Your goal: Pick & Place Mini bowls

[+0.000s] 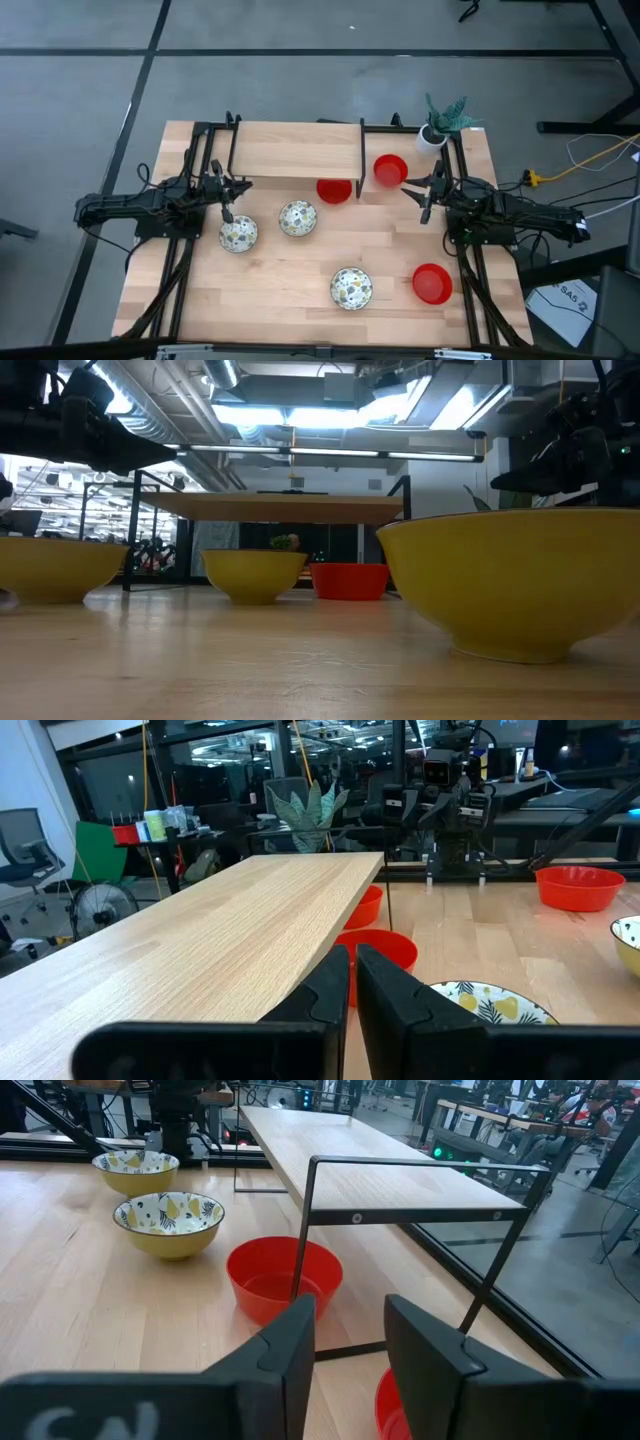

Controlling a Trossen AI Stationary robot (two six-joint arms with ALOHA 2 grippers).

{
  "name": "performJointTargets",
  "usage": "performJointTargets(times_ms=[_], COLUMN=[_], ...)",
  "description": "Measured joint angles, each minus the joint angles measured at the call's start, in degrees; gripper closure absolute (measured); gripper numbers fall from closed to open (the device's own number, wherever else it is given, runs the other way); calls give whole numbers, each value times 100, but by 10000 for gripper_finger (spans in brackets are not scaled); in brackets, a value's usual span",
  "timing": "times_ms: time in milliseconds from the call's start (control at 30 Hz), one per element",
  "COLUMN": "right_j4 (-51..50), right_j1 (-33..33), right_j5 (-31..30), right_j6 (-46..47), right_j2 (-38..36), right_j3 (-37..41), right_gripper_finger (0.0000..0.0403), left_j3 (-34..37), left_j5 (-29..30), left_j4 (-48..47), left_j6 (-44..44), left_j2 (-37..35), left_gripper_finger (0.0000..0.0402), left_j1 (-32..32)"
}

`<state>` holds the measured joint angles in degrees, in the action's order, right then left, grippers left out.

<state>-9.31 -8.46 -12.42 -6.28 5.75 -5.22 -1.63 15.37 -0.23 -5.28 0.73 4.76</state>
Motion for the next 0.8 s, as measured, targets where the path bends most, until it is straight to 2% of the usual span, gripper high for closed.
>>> performJointTargets(times_ms=[567, 633, 733, 800], right_j4=[1, 2, 55, 183], right_j1=[1, 0, 1, 1], right_j5=[1, 101, 633, 836], right_j6=[32, 410, 1592, 2039], right_j2=[0, 1, 1, 1], right_j3=[-1, -2, 1, -1], right_gripper_finger=[280, 280, 280, 280], left_j3=[-2, 0, 0, -2], left_j5=[1, 1, 1, 1], left_j4=[1, -2, -2, -1], left_j6=[0, 0, 0, 0], left_j2=[1, 2, 0, 0], left_gripper_finger=[384, 385, 386, 386], left_j1=[-1, -1, -1, 1])
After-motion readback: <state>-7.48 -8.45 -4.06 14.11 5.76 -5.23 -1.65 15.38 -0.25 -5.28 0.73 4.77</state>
